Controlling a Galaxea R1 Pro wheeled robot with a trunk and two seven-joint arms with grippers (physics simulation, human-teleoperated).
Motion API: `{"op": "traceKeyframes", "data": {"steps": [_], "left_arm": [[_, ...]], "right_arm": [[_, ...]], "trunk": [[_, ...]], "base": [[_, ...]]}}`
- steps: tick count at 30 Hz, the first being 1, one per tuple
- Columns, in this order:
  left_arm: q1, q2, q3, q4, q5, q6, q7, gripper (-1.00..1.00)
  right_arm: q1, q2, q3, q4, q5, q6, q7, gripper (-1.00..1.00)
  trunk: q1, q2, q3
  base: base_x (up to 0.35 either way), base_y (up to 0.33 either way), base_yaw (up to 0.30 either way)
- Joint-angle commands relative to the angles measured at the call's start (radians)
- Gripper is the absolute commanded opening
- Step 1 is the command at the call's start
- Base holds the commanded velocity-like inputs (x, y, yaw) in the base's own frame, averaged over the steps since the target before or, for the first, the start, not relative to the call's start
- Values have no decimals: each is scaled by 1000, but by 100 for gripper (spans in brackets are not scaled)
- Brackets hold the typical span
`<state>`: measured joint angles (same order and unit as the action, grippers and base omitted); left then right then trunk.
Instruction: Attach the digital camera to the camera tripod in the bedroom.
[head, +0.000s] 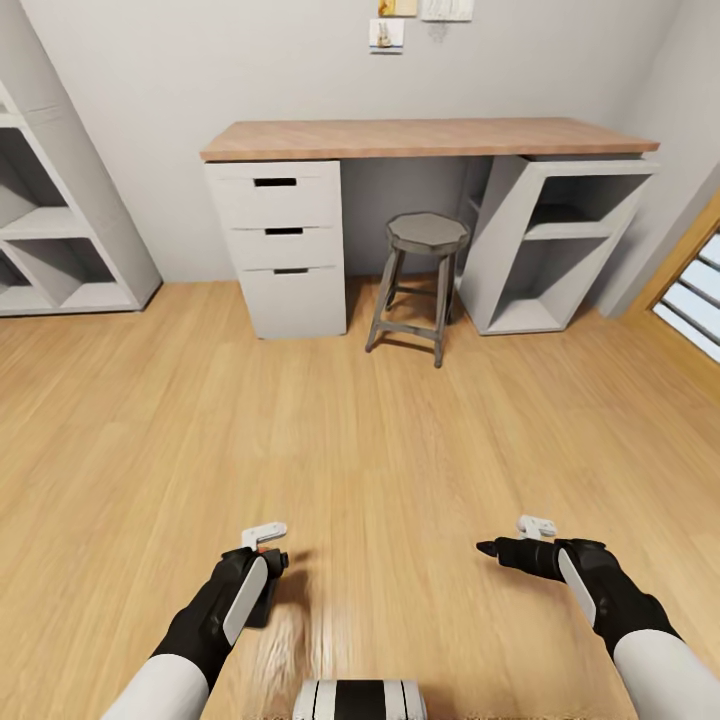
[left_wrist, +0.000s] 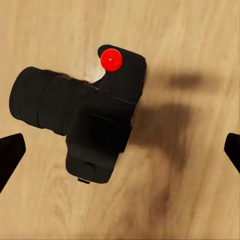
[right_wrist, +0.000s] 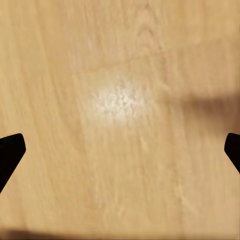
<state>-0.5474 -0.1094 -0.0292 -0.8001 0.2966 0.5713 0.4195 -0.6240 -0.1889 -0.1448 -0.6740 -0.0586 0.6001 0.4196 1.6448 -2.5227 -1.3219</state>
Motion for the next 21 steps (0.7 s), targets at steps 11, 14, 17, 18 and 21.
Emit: {"op": "traceKeyframes", "data": {"steps": [11,14,17,18,21], "left_arm": [[0,0,-4,-5,10,3,10,100],[0,0,-4,-5,10,4,10,100],[0,0,-4,-4,10,5,10,100],[0,0,-5,-4,10,5,10,100],[0,0,-5,-3,10,5,12,100]], "right_arm": [[0,0,-2,-1,-2,-17,-2,100],[0,0,-2,-1,-2,-36,-4,100],[0,0,-5,-9,-2,-57,-8,100],[0,0,-6,-12,-4,-67,-11,100],[0,4,-8,-27,-6,-91,-22,100]], "trunk": [[5,-3,-43],[6,-4,-55],[7,-4,-67],[8,-5,-70],[9,-5,-82]], "base": [[0,0,0],[0,0,0],[0,0,0],[0,0,0],[0,0,0]]}}
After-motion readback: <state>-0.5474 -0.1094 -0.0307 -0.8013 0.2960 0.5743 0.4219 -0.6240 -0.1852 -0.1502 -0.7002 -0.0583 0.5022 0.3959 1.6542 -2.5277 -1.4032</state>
